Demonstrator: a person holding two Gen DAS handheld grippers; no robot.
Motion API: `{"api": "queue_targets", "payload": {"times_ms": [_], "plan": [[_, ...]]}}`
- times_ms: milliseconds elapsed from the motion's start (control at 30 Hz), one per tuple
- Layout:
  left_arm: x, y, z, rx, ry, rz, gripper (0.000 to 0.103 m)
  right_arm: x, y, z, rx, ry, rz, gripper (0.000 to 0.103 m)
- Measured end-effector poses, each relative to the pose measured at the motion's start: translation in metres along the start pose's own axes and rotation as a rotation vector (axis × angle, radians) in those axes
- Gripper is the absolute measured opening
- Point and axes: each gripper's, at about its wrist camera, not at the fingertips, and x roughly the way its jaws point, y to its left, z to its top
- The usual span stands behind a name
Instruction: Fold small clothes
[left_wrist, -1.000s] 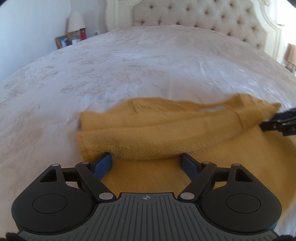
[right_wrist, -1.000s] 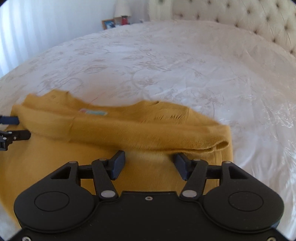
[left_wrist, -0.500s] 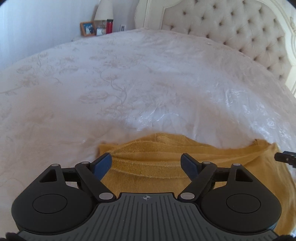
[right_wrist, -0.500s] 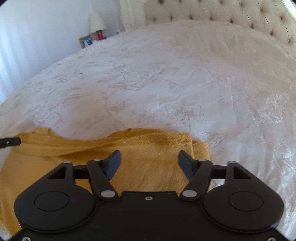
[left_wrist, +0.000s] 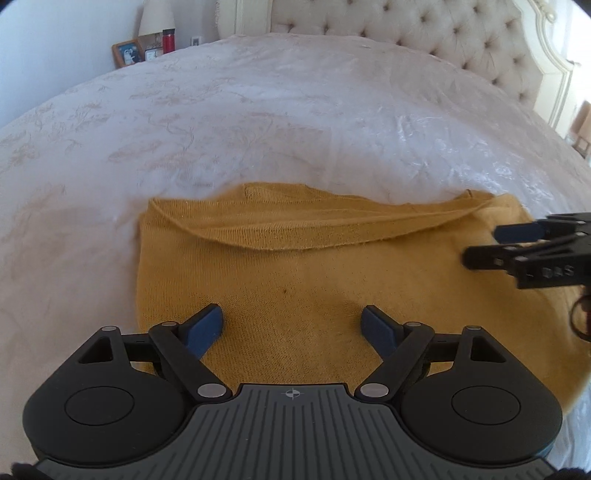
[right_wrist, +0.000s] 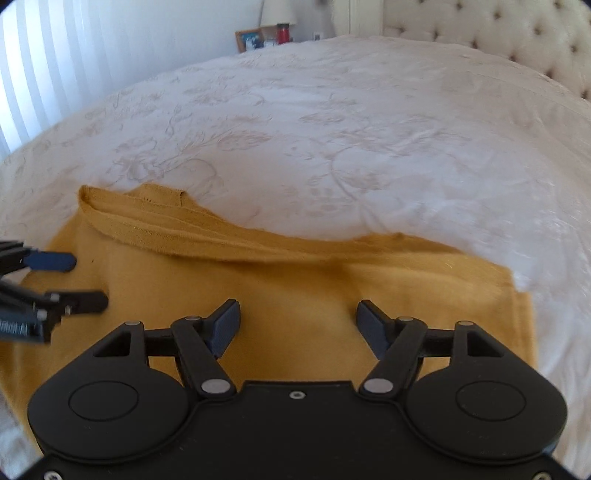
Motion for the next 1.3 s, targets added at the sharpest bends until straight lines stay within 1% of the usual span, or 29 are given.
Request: {"api": "queue_targets", "payload": {"times_ms": [100, 233, 300, 367, 433, 500, 600, 700, 800, 867, 1000, 1100, 1200, 1233, 1267, 1300], "plan": [[0.002, 0.002, -0.004, -0.034, -0.005, -0.019, 0.090, 0.021, 0.004, 0.015, 0.018, 0.039, -0.013, 0.078], [0.004, 0.000, -0.003, -0.019, 0.009, -0.021, 0.092, 0.039, -0.004, 0.036, 0.083, 0.062, -0.033, 0.079], [0.004, 0.001, 0.002, -0.031, 0.021, -0.025, 0.093, 0.034, -0.012, 0.043, 0.149, 0.030, -0.045, 0.078], [0.002, 0.005, 0.007, -0.060, 0.014, -0.034, 0.093, 0.022, -0.019, 0.044, 0.198, -0.016, -0.028, 0.078], [0.000, 0.011, 0.009, -0.089, 0.000, -0.029, 0.094, 0.007, -0.020, 0.039, 0.190, -0.036, 0.004, 0.079], [-0.002, 0.014, 0.008, -0.101, 0.000, -0.018, 0.094, -0.007, -0.020, 0.026, 0.141, -0.036, 0.010, 0.079], [-0.014, 0.010, -0.003, -0.074, 0.003, -0.020, 0.094, -0.024, -0.021, -0.004, 0.063, 0.002, 0.023, 0.079], [-0.029, 0.001, -0.017, 0.009, 0.010, -0.024, 0.094, -0.038, -0.023, -0.039, 0.001, 0.033, 0.012, 0.080], [-0.042, -0.010, -0.040, 0.114, 0.023, 0.000, 0.094, -0.059, -0.028, -0.076, -0.037, 0.010, -0.017, 0.082], [-0.049, -0.014, -0.055, 0.150, 0.033, 0.016, 0.094, -0.073, -0.031, -0.094, -0.027, 0.001, -0.021, 0.083], [-0.061, -0.006, -0.075, 0.083, 0.014, -0.002, 0.094, -0.092, -0.037, -0.121, 0.014, -0.025, -0.028, 0.084], [-0.066, -0.010, -0.082, 0.091, 0.001, 0.018, 0.094, -0.101, -0.042, -0.132, 0.037, -0.045, -0.037, 0.084], [-0.071, -0.014, -0.085, 0.071, -0.002, 0.042, 0.094, -0.108, -0.044, -0.138, 0.051, -0.065, -0.034, 0.085], [-0.072, -0.015, -0.084, 0.060, -0.003, 0.047, 0.094, -0.111, -0.045, -0.140, 0.055, -0.070, -0.035, 0.086], [-0.074, -0.015, -0.083, 0.046, -0.010, 0.050, 0.094, -0.111, -0.047, -0.142, 0.064, -0.072, -0.038, 0.093], [-0.079, -0.015, -0.084, 0.027, -0.022, 0.050, 0.094, -0.111, -0.049, -0.146, 0.082, -0.068, -0.041, 0.097]]}}
